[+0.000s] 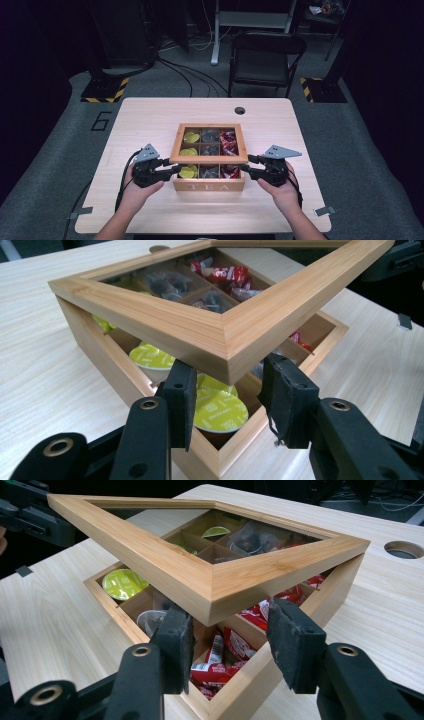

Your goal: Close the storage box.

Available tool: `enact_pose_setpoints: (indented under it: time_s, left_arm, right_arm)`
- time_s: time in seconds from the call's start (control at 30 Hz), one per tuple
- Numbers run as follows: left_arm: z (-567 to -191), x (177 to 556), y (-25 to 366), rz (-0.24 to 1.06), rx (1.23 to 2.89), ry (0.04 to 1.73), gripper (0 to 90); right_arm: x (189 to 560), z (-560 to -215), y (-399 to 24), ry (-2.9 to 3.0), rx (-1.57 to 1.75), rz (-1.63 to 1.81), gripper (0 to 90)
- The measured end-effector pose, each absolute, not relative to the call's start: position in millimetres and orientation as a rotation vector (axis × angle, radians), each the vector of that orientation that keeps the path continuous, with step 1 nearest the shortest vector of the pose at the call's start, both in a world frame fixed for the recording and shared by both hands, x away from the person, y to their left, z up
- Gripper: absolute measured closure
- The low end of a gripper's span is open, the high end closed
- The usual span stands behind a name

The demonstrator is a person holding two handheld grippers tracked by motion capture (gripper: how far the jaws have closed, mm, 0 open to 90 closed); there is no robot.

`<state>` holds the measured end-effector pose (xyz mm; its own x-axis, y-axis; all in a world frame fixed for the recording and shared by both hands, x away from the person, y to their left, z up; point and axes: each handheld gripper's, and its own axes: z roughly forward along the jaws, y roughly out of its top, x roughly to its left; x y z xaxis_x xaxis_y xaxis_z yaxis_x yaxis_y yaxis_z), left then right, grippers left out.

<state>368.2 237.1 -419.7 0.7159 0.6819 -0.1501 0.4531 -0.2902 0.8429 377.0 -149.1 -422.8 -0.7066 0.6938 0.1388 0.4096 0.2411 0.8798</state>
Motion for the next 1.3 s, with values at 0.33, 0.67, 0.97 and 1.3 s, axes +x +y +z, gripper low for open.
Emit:
enact_pose_setpoints:
  time_s: [0.33,0.67,0.97,1.3]
  left_arm:
    - [-434,362,243,0.272,1.922,0.898,60.7]
    - [-440,359,244,0.259,1.924,0.912,61.4]
    - [-446,358,244,0.253,1.939,0.91,61.4]
    - [-451,356,244,0.252,1.949,0.916,61.2]
  right_arm:
    - [371,-438,-146,2.269,1.003,1.433,58.1]
    - [367,-445,-145,2.288,1.008,1.429,57.9]
    - [364,-451,-146,2.298,1.01,1.42,56.7]
    - [360,-454,-146,2.308,1.018,1.401,56.3]
